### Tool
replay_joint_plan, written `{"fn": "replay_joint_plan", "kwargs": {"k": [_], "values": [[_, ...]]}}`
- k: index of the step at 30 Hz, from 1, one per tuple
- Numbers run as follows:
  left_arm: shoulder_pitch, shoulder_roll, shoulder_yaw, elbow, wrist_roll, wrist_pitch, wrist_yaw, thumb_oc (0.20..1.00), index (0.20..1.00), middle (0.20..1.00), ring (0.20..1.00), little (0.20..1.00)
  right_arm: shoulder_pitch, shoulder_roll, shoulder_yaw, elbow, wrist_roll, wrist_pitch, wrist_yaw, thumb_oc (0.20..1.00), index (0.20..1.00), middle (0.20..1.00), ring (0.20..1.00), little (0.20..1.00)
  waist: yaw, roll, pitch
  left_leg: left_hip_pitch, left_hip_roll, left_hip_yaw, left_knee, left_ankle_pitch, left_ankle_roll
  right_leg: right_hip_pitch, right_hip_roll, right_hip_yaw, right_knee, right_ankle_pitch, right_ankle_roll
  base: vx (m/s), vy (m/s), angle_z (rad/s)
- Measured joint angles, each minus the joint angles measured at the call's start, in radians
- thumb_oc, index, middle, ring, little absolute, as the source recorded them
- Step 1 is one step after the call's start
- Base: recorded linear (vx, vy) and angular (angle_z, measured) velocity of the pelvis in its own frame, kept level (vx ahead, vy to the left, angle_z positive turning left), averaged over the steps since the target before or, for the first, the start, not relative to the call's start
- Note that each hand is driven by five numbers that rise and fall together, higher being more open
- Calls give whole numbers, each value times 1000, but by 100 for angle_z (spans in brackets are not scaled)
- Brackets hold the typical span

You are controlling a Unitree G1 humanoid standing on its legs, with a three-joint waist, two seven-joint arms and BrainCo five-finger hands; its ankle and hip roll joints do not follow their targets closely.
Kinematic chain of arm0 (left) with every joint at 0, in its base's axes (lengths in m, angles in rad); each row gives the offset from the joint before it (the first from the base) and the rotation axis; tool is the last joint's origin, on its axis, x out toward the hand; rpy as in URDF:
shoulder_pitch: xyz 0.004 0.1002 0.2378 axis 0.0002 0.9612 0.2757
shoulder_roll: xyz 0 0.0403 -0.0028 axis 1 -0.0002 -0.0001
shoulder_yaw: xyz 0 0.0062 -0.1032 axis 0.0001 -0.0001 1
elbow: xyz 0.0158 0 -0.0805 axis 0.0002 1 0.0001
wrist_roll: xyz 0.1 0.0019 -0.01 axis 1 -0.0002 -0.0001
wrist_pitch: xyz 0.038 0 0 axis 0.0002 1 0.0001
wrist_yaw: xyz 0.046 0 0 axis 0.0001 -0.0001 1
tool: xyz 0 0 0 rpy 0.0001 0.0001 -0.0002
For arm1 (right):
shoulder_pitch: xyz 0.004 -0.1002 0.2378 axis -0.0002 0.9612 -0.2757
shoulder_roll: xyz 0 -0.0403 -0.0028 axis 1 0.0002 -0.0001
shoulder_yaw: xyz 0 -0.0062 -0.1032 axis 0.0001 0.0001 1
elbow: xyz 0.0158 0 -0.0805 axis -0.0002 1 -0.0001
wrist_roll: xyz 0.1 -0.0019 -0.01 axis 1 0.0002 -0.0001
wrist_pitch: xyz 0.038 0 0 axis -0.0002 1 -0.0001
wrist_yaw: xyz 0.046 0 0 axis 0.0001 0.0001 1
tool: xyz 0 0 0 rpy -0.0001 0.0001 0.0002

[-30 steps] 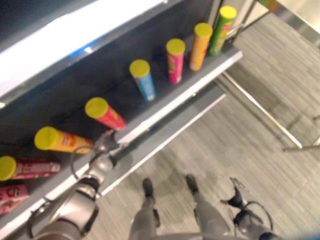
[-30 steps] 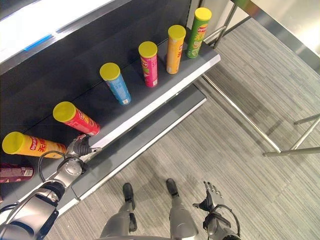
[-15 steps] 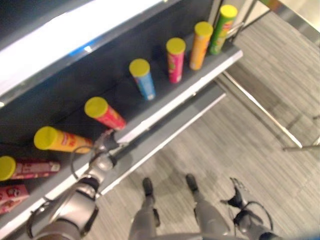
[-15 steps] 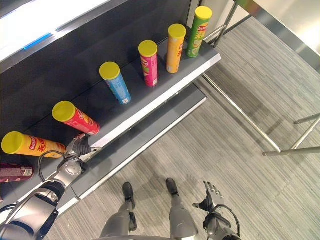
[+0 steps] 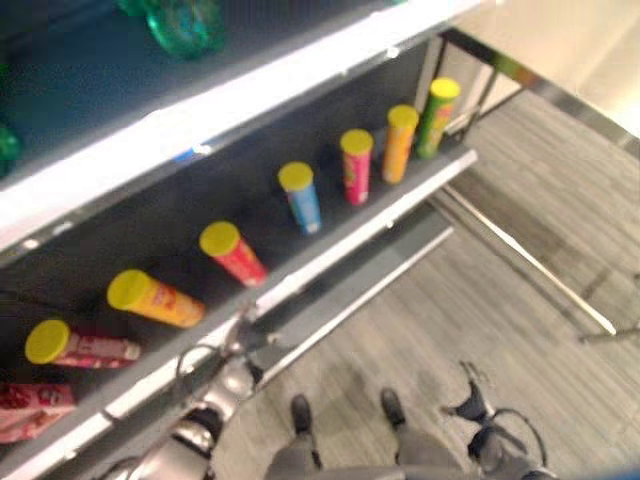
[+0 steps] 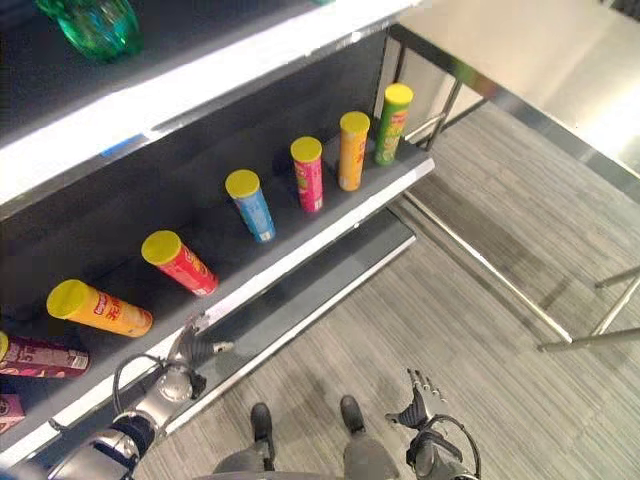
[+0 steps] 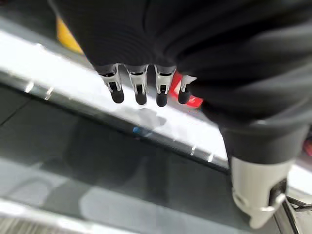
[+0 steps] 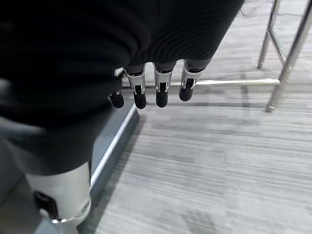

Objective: Put the goods on the table back onto the shelves and tidy them up.

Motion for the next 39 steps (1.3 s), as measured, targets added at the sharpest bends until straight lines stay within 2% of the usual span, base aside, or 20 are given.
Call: {"fn": "replay_joint_plan", "kwargs": {"k": [2,3,6,9,14,16,17,18,20,21,23,24,28,39], "values": [[38,-6,0,3,0,4,-7,1000,1000,1000,1000,1000,4,0,0,1,0,1,7,1000,1000,1000,1000,1000,13,4,-6,-4,5,-2,-5,-8,0,1,1,-17,0,-14,-8,58,-62,-5],[72,-15,1,-15,-1,4,-14,1000,1000,1000,1000,1000,18,0,-2,19,0,2,14,1000,1000,1000,1000,1000,16,7,-20,7,4,-5,-5,-5,4,11,-4,-38,0,-4,5,42,-43,6],[141,-35,1,-36,-4,-7,-40,1000,1000,1000,1000,1000,62,-2,-8,33,1,3,23,1000,1000,1000,1000,1000,25,19,-48,22,5,-26,-6,-7,2,38,-2,-62,0,-6,-6,19,-17,18],[203,-36,2,-42,-4,-10,-69,1000,1000,1000,1000,1000,63,-4,-11,35,1,3,31,1000,1000,1000,1000,1000,32,32,-60,26,5,-42,-5,0,-7,50,0,-76,0,-7,-7,1,-3,15],[223,-34,1,-39,-4,-11,-81,1000,1000,1000,1000,1000,64,-4,-38,38,1,3,32,1000,1000,1000,1000,1000,45,33,-61,29,7,-51,-6,-8,-8,49,2,-83,0,-24,-15,0,0,6],[258,-67,66,21,-8,-54,-88,1000,1000,1000,1000,1000,59,3,-41,46,3,11,42,1000,1000,1000,1000,1000,58,35,-64,24,6,-58,-6,-12,-12,65,0,-105,0,-19,-2,-6,6,11],[279,-133,187,167,-13,-61,-104,1000,1000,1000,1000,1000,70,9,-45,53,2,20,55,1000,1000,1000,1000,1000,54,32,-64,52,3,-73,-4,-15,-11,92,-3,-122,-1,-20,-8,0,0,42],[314,-129,168,203,-21,-16,-115,1000,1000,1000,1000,1000,74,12,-44,59,1,14,60,1000,1000,1000,1000,1000,62,29,-66,53,3,-85,1,-16,-13,97,-1,-131,-1,-35,-13,0,0,47],[347,-116,157,207,-40,-5,-123,1000,1000,1000,1000,1000,63,13,-45,57,1,12,61,1000,1000,1000,1000,1000,95,26,-64,45,6,-89,1,-15,-13,90,2,-137,2,-51,-22,1,5,16],[359,-111,155,207,-40,-1,-130,1000,1000,1000,1000,1000,47,10,-47,58,1,12,62,1000,1000,1000,1000,1000,105,27,-65,40,6,-89,1,-12,-9,87,2,-138,1,-42,-14,0,0,0],[374,-119,175,235,-39,-15,-133,1000,1000,1000,1000,1000,30,15,-49,58,1,11,66,1000,1000,1000,1000,1000,111,26,-67,40,3,-101,1,-12,-7,104,-1,-156,0,-32,-16,0,0,6],[360,-131,213,265,-40,-15,-138,1000,1000,1000,1000,1000,44,18,-51,61,2,13,73,1000,1000,1000,1000,1000,94,22,-68,59,0,-108,1,-5,-17,122,-2,-158,0,-31,-14,0,0,17],[361,-114,197,263,-40,-2,-146,1000,1000,1000,1000,1000,44,20,-48,60,2,11,82,1000,1000,1000,1000,1000,99,2,-75,56,2,-109,1,-6,-17,120,-1,-160,0,-38,-16,0,0,5],[356,-109,197,261,-40,-2,-147,1000,1000,1000,1000,1000,48,20,-48,69,2,11,84,1000,1000,1000,1000,1000,98,3,-76,57,8,-110,1,-10,-18,118,5,-159,-1,-42,-11,0,0,0]]}}
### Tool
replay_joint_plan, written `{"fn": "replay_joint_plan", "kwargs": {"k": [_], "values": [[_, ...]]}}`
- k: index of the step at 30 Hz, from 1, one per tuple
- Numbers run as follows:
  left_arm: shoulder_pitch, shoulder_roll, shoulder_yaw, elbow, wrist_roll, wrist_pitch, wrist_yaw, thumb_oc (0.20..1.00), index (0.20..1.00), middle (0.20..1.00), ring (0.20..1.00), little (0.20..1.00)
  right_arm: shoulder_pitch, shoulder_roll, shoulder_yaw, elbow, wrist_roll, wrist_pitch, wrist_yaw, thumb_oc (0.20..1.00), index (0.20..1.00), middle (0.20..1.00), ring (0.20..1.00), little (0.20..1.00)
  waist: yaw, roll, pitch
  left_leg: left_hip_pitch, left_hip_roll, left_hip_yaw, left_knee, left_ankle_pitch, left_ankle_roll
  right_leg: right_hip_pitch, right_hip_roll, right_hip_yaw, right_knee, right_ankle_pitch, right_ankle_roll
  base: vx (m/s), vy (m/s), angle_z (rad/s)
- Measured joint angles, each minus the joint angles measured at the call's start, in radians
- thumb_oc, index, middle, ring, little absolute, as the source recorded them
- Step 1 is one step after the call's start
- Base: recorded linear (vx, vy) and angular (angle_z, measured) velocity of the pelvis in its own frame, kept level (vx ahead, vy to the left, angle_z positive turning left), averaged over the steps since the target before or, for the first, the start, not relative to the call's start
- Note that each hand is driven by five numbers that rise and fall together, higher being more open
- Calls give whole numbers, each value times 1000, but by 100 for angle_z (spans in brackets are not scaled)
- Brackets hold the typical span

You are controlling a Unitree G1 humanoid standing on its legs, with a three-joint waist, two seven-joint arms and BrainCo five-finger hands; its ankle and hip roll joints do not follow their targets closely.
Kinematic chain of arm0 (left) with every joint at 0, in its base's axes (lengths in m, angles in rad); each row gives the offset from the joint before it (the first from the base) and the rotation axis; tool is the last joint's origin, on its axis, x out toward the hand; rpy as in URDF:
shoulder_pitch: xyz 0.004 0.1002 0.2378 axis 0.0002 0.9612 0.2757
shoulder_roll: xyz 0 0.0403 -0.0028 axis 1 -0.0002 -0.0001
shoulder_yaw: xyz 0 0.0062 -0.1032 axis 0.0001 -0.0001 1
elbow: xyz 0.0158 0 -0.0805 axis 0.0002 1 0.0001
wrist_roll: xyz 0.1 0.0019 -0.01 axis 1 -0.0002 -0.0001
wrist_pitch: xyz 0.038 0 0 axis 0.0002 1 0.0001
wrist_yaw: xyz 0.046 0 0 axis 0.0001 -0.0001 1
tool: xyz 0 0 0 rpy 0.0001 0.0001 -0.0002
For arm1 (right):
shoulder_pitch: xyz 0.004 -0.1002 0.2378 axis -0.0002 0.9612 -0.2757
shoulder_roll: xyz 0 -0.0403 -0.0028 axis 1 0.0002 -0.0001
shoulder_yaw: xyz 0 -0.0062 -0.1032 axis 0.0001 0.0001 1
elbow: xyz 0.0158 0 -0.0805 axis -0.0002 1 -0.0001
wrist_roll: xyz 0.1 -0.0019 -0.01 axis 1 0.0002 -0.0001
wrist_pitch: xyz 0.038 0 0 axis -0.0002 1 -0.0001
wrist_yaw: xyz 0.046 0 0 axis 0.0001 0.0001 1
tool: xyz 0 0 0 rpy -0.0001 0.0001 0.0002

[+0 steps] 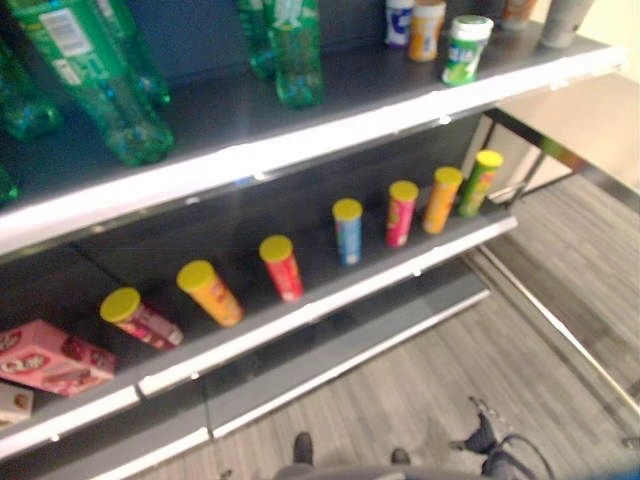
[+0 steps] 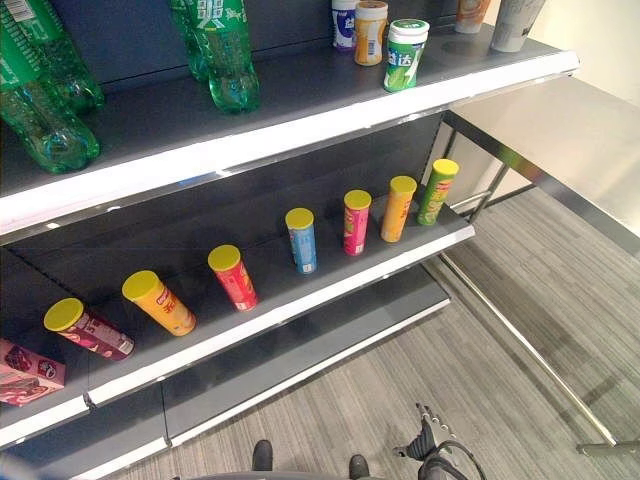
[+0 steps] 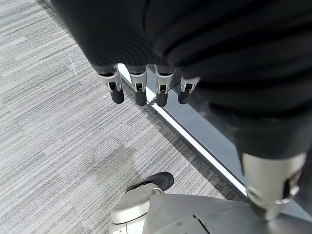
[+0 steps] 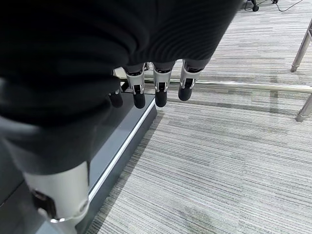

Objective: Put the goods on the table back onto the shelves and tidy them up.

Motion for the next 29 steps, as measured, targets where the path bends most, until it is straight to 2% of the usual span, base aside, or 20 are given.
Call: {"fn": "replay_joint_plan", "kwargs": {"k": [21,24,25,27,28,29], "values": [[0,-1,0,0,0,0,-1,1000,1000,1000,1000,1000,0,0,0,0,0,0,0,1000,1000,1000,1000,1000,0,7,4,-1,3,0,0,2,-2,0,3,0,0,3,-11,0,0,0],[6,-12,26,20,-1,1,-5,1000,1000,1000,1000,1000,-2,1,0,1,0,0,5,1000,1000,1000,1000,1000,9,6,5,-2,2,-3,0,2,-2,5,3,-10,0,3,-11,3,0,5],[10,-30,93,45,-7,-6,-14,1000,1000,1000,1000,1000,3,2,-1,3,1,3,16,1000,1000,1000,1000,1000,8,4,5,2,1,-10,0,2,-2,13,3,-21,0,1,-11,3,-8,25],[21,-44,124,67,-43,4,-25,1000,1000,1000,1000,1000,12,3,-2,8,1,2,26,1000,1000,1000,1000,1000,13,-2,4,4,0,-29,0,2,-2,24,3,-37,0,-5,-12,18,-19,31],[38,-53,156,77,-77,5,-31,1000,1000,1000,1000,1000,13,6,-13,8,1,2,37,1000,1000,1000,1000,1000,38,-12,6,2,-2,-37,0,2,-2,30,5,-51,0,-8,-12,22,-26,24],[53,-60,176,77,-110,6,-31,1000,1000,1000,1000,1000,17,11,-33,10,1,3,43,1000,1000,1000,1000,1000,43,-18,8,9,-3,-46,0,3,-4,41,6,-56,0,-8,-12,14,-25,22]]}}
